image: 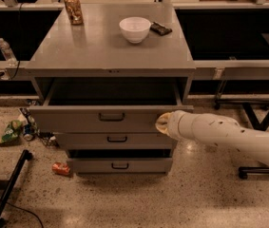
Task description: Close top drawer
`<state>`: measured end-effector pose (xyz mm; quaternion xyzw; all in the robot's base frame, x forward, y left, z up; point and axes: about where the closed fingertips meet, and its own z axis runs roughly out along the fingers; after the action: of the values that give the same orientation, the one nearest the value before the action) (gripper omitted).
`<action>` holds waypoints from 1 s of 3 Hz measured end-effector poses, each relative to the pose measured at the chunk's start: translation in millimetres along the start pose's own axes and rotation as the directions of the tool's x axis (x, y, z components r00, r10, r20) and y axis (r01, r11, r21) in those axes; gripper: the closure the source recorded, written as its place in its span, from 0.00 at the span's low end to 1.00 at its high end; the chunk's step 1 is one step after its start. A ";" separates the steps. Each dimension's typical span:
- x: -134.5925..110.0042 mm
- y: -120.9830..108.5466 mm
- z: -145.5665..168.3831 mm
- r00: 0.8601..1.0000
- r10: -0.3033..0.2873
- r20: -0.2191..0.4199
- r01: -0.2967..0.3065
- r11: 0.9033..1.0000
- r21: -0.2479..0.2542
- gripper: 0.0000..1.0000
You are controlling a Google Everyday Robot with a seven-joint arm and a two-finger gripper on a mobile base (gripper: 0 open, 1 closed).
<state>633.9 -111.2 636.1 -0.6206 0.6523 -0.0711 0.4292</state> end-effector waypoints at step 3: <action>24.5 -33.8 22.5 0.999 -0.024 -0.035 0.025 0.999 0.024 1.00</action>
Offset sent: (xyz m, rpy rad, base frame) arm 0.0785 -0.0348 -0.0061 -0.0580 -0.0417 -0.0266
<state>677.2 -130.1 631.7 -0.6219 0.6510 -0.0950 0.4247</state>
